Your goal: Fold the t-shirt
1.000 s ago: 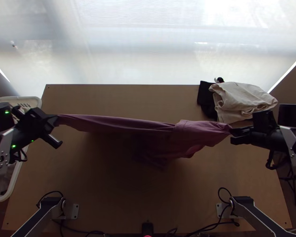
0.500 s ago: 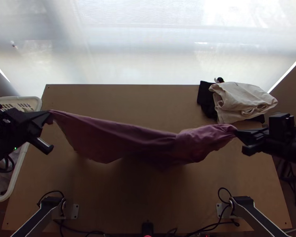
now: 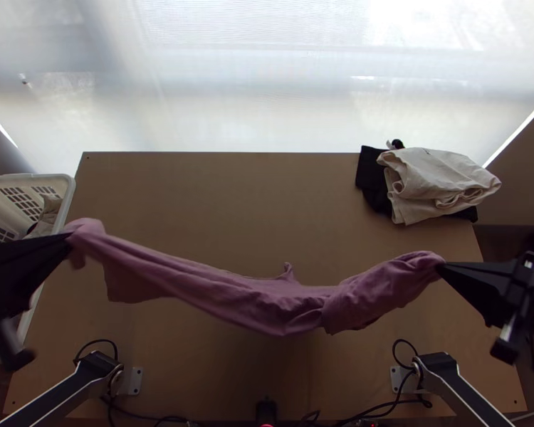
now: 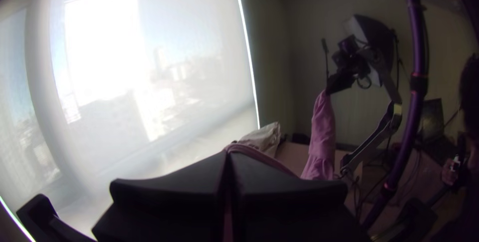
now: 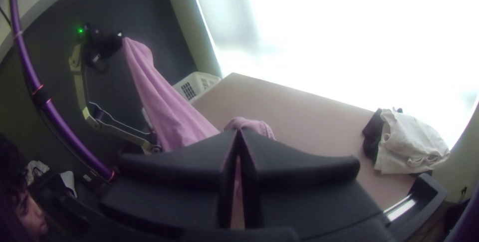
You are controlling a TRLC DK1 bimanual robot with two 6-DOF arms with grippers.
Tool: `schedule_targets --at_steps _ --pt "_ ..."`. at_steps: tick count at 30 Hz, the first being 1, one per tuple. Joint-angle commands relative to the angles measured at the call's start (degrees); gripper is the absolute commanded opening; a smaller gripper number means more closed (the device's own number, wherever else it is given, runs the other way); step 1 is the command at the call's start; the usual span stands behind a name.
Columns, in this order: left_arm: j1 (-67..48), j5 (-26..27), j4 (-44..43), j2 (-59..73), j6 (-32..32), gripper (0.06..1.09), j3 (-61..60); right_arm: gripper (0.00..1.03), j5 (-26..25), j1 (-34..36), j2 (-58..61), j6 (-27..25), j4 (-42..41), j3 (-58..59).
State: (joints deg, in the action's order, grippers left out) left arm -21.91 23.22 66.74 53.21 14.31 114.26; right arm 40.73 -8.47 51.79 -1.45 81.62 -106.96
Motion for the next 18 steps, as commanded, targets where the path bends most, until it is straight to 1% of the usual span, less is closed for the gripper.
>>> schedule_targets --at_steps 1,3,5,7,10,12,13,14,16,18 --pt "4.2 9.7 0.3 -0.7 -8.5 0.10 10.9 0.04 3.8 -0.1 -1.9 0.3 0.5 -4.9" --pt "5.8 9.6 0.4 -1.5 -8.1 0.10 8.2 0.04 5.4 0.2 -1.9 -0.5 -0.1 -4.7" --pt "6.9 9.6 -1.1 -2.6 -5.0 0.10 -1.1 0.04 6.8 0.1 -1.9 -2.2 -3.2 -0.4" --pt "8.6 8.1 -9.3 -4.2 -2.4 0.10 -13.7 0.04 6.6 -0.1 -1.6 -1.3 -11.7 6.9" --pt "15.1 8.6 -22.3 -3.4 -0.5 0.10 -28.6 0.04 5.9 -0.9 2.4 -1.0 -22.7 18.7" --pt "19.1 9.0 -30.1 0.9 -0.5 0.10 -35.7 0.04 3.1 -0.8 7.8 -1.3 -29.2 23.6" --pt "22.2 10.6 -33.7 4.3 -1.0 0.10 -37.7 0.04 0.7 -0.8 11.1 -2.4 -31.7 24.7" --pt "25.4 10.9 -36.9 8.9 -1.6 0.10 -38.7 0.04 -2.6 -0.6 15.1 -3.1 -34.2 25.0" --pt "32.0 13.3 -39.5 18.5 -1.8 0.10 -37.0 0.04 -6.9 0.0 23.8 -5.7 -38.0 24.4" --pt "34.7 13.5 -41.8 26.2 -0.9 0.10 -35.8 0.04 -6.9 -0.1 32.7 -6.8 -38.9 21.1"
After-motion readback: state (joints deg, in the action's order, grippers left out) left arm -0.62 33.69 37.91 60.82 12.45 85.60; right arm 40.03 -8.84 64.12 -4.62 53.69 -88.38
